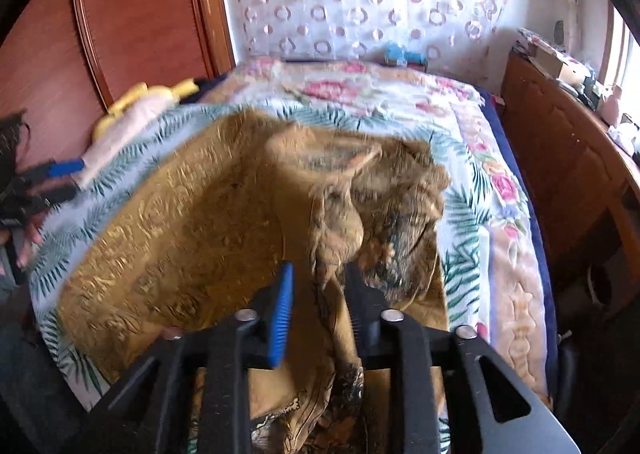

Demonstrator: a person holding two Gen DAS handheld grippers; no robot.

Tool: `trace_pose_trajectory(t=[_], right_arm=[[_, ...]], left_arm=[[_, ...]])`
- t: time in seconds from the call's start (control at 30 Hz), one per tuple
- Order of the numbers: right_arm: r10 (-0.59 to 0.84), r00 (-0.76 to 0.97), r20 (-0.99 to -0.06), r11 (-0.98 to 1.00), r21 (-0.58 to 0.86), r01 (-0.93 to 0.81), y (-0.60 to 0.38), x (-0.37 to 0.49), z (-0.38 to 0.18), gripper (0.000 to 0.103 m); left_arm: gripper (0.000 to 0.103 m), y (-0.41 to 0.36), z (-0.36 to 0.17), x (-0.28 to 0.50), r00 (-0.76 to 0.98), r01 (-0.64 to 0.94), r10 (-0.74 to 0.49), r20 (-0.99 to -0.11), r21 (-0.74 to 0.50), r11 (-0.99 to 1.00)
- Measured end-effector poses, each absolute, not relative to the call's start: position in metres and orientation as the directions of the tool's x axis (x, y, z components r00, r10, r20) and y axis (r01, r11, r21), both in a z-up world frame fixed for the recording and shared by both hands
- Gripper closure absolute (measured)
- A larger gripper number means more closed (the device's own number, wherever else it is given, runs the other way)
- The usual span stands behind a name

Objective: Fold small clothes

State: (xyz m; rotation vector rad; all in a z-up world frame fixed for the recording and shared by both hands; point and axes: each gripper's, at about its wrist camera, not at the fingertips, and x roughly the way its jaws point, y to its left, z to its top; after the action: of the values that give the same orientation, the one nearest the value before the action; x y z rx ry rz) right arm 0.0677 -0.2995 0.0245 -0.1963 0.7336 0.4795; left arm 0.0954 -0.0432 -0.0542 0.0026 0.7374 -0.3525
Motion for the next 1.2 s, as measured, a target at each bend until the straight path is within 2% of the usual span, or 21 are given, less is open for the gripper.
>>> trace_pose_trajectory(t=[0.07,0.17,0.27,0.4,0.67,0.77,0.83,0.9,1.03,1.2], right_arm=[[0.358,0.670,-0.650,0.887,0.012,-0.462,-0.322,0.065,0.036,0.058],[0.342,0.711,-0.615,0.908,0.023,-0.417,-0.332,0.079,0.051,0.057],[0.331,0.712,-0.620,0.917,0.035,-0.396,-0.331,0.103,0.055,0.057],[0.322,0.681,-0.658,0.918,0.042,-0.394,-0.303,0.142,0.043,0.057],[0.307,0.517,-0.799,0.922,0.116,-0.369,-0.276,0.223,-0.007,0.057],[0.332,0.505,-0.797,0.914,0.141,-0.380,-0.275,0.235,-0.003,0.057],[0.359,0.491,-0.794,0.900,0.156,-0.406,-0.274,0.234,0.000,0.076],[0.359,0.497,-0.790,0.889,0.126,-0.441,-0.270,0.226,0.000,0.099],[0.358,0.589,-0.724,0.875,0.039,-0.483,-0.272,0.206,0.020,0.100],[0.271,0.755,-0.597,0.923,-0.061,-0.380,-0.289,0.202,0.055,0.101]], left_arm=[[0.021,-0.047,-0.054,0.098,0.683,0.318,-0.313,-0.660,-0.117,0.941],[0.021,-0.054,-0.052,0.106,0.681,0.326,-0.313,-0.662,-0.109,0.939],[0.021,-0.064,-0.052,0.114,0.676,0.337,-0.314,-0.667,-0.099,0.936],[0.021,-0.076,-0.061,0.126,0.652,0.352,-0.310,-0.691,-0.086,0.932],[0.021,-0.088,-0.090,0.143,0.591,0.355,-0.296,-0.750,-0.088,0.931],[0.021,-0.088,-0.094,0.144,0.579,0.351,-0.298,-0.759,-0.098,0.931],[0.021,-0.089,-0.098,0.145,0.568,0.348,-0.300,-0.766,-0.106,0.931],[0.021,-0.090,-0.103,0.145,0.556,0.347,-0.301,-0.775,-0.112,0.931],[0.021,-0.089,-0.107,0.144,0.551,0.347,-0.315,-0.773,-0.131,0.929],[0.015,-0.097,-0.110,0.141,0.564,0.366,-0.298,-0.770,-0.091,0.926]])
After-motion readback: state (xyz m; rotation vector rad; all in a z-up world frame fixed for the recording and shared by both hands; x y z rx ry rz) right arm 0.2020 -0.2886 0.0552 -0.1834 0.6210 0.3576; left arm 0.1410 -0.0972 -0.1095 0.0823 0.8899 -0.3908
